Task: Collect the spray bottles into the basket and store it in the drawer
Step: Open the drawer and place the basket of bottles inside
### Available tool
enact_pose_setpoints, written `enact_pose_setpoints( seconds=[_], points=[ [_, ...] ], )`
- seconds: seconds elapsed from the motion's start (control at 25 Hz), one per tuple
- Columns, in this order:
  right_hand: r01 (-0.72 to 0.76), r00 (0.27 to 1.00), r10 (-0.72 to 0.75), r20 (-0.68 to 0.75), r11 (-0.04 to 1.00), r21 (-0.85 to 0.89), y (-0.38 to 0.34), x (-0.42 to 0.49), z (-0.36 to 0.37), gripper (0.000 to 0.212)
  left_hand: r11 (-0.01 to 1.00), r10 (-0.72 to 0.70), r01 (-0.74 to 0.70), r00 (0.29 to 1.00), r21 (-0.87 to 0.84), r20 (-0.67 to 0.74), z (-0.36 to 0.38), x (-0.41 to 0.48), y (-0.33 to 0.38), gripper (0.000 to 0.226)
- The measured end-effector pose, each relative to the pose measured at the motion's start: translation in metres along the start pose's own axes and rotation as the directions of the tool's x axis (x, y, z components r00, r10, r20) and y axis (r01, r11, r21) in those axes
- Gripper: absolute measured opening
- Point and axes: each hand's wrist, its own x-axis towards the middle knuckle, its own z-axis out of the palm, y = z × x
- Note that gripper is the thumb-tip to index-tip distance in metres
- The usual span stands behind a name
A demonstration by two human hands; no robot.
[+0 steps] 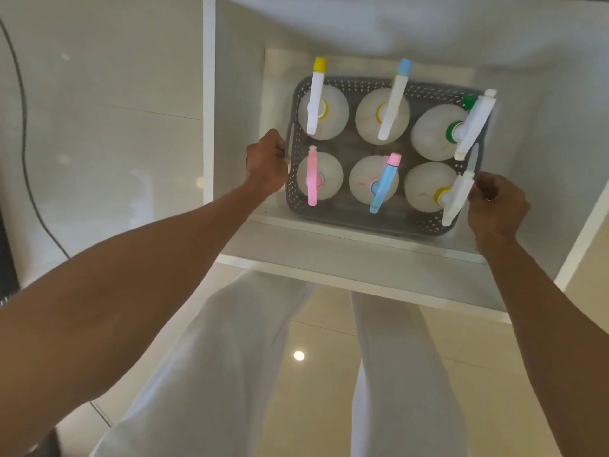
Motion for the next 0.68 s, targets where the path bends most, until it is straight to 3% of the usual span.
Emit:
enact_pose_setpoints(
  seconds=[0.28,0.48,0.56,0.68],
  points=[
    [-0.011,1.000,0.010,0.016,0.999,0.030,-0.005,-0.019,-0.016,0.029,0.995,0.031,-0.028,0.999,-0.098,0.033,-0.013,-0.028,-0.008,0.036],
    [-0.041,0.993,0.057,-0.101,0.988,0.152,-0.023,-0.088,-0.051,0.031,0.987,0.119,-0.122,0.992,-0.109,-0.029,-0.033,-0.095,-0.017,0.035],
    [0.002,0.994,0.014,-0.104,0.987,0.160,-0.032,-0.134,-0.064,0.032,0.967,0.254,-0.255,0.966,0.026,0.041,-0.043,-0.131,-0.023,0.039],
    [0.210,0.978,-0.209,-0.021,0.977,0.036,-0.038,-0.206,-0.068,0.036,0.797,0.565,-0.563,0.823,0.219,0.059,-0.049,-0.182,-0.035,0.041]
  ],
)
